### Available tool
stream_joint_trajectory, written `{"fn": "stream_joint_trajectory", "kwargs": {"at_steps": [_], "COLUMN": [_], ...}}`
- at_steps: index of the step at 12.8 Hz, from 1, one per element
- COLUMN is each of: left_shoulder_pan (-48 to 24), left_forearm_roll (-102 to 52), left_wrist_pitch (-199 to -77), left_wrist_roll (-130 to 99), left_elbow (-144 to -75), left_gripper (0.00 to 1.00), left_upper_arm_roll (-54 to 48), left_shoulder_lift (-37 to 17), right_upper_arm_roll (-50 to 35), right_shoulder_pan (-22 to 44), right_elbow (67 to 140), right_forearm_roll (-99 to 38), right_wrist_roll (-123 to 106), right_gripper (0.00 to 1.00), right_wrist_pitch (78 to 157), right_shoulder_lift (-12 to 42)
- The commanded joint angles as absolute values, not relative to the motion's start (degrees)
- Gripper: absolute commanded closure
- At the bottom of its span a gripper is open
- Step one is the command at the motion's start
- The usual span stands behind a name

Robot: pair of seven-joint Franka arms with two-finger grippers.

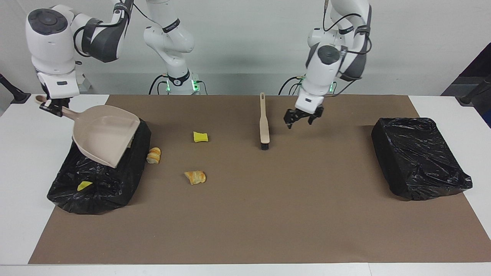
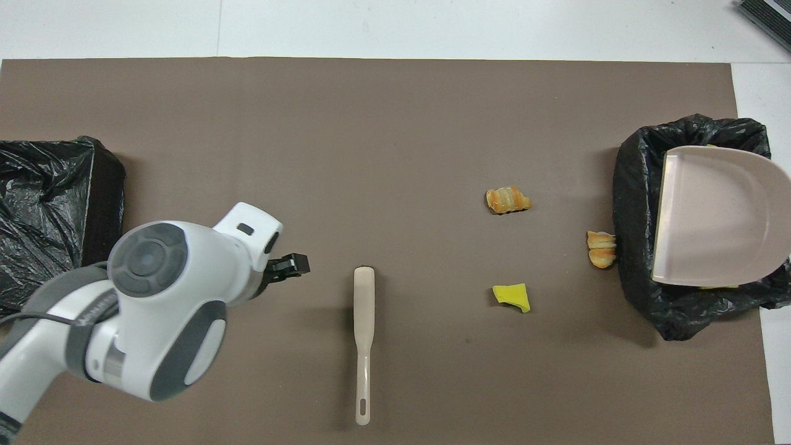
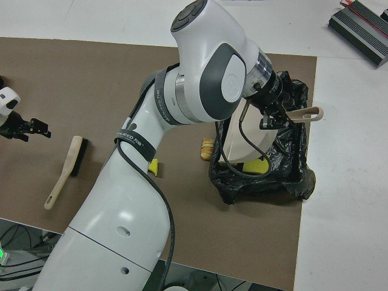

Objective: Sweep and dump trash in bin
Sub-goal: 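Return the dustpan to the table center with the right gripper and release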

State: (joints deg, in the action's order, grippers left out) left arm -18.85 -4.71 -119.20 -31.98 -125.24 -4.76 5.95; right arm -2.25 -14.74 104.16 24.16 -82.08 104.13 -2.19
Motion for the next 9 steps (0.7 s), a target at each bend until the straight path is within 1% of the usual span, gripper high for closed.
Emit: {"fn": "stream_joint_trajectory", "kwargs": {"at_steps": [1, 3, 6, 7, 9], "left_shoulder_pan": [-11.3, -6.1, 0.0, 1.2, 1.4], "left_forearm_roll": [-4.0, -3.9, -2.2, -2.2, -1.3], "left_wrist_pitch": [-113.5, -110.7, -105.0, -102.7, -96.9], "left_wrist_roll": [-21.8, -14.5, -5.0, -4.0, -3.8], "left_elbow": [-122.2, -119.6, -113.6, -110.9, -105.1], "left_gripper": [0.0, 0.0, 0.0, 0.0, 0.0], "left_upper_arm_roll": [-5.4, -5.4, -5.4, -5.4, -5.4], "left_shoulder_lift": [6.7, 6.7, 6.4, 6.1, 4.9], "right_upper_arm_roll": [-2.6, -2.6, -2.6, -2.6, -2.6], "right_shoulder_pan": [-11.3, -7.0, -1.9, 0.2, 4.8], "right_elbow": [106.6, 107.0, 108.5, 108.5, 108.0], "right_forearm_roll": [19.1, 16.2, 11.4, 9.3, 6.3], "right_wrist_roll": [-68.9, -55.2, -35.6, -28.9, -15.6], "right_gripper": [1.0, 1.0, 1.0, 1.0, 1.0], "right_wrist_pitch": [100.7, 97.9, 97.6, 97.6, 98.4], "right_shoulder_lift": [-3.6, -3.5, -2.5, -1.4, 1.0]}}
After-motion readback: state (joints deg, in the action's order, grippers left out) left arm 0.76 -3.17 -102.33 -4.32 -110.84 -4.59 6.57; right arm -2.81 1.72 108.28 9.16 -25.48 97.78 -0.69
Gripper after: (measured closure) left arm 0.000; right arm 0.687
